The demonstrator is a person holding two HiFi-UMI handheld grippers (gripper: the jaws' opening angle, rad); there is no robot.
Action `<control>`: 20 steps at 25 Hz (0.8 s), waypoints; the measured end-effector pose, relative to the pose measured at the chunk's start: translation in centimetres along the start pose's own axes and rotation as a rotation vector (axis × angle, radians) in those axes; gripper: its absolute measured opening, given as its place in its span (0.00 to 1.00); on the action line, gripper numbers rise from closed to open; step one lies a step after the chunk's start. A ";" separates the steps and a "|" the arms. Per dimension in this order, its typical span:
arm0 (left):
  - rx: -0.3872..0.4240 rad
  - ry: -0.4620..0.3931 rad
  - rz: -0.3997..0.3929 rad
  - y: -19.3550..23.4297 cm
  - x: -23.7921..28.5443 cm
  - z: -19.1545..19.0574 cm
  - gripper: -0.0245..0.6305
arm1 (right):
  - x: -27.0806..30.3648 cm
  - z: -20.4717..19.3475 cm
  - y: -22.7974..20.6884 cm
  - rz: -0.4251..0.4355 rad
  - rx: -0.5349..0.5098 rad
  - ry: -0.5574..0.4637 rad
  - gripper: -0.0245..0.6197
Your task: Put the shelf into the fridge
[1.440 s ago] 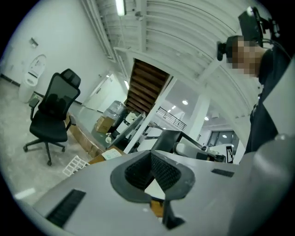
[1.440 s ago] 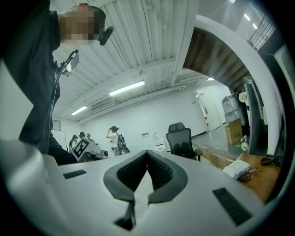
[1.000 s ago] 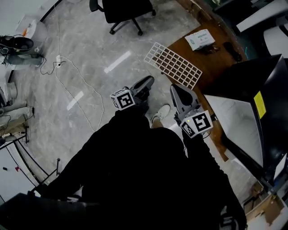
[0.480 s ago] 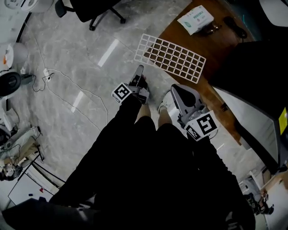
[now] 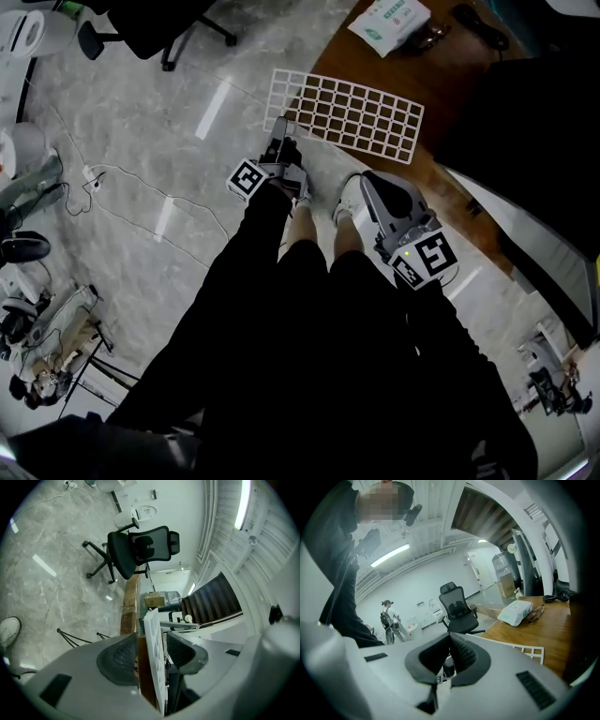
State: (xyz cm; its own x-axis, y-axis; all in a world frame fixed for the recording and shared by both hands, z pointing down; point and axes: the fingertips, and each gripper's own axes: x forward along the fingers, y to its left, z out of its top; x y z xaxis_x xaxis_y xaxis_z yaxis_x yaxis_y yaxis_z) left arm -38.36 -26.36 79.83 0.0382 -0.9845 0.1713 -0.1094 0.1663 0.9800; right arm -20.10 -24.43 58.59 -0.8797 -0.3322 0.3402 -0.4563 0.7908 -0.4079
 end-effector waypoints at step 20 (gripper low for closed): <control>-0.089 -0.033 -0.184 -9.8 -2.5 1.8 0.10 | -2.1 -0.3 -0.9 -0.063 0.128 0.009 0.05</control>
State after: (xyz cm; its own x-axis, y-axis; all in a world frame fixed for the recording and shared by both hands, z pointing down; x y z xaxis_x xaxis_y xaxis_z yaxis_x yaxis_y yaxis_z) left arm -39.13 -25.62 69.58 0.0166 -0.9998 -0.0131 -0.0151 -0.0134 0.9998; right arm -17.77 -24.23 58.49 -0.8477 -0.3740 0.3762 -0.5246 0.6960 -0.4902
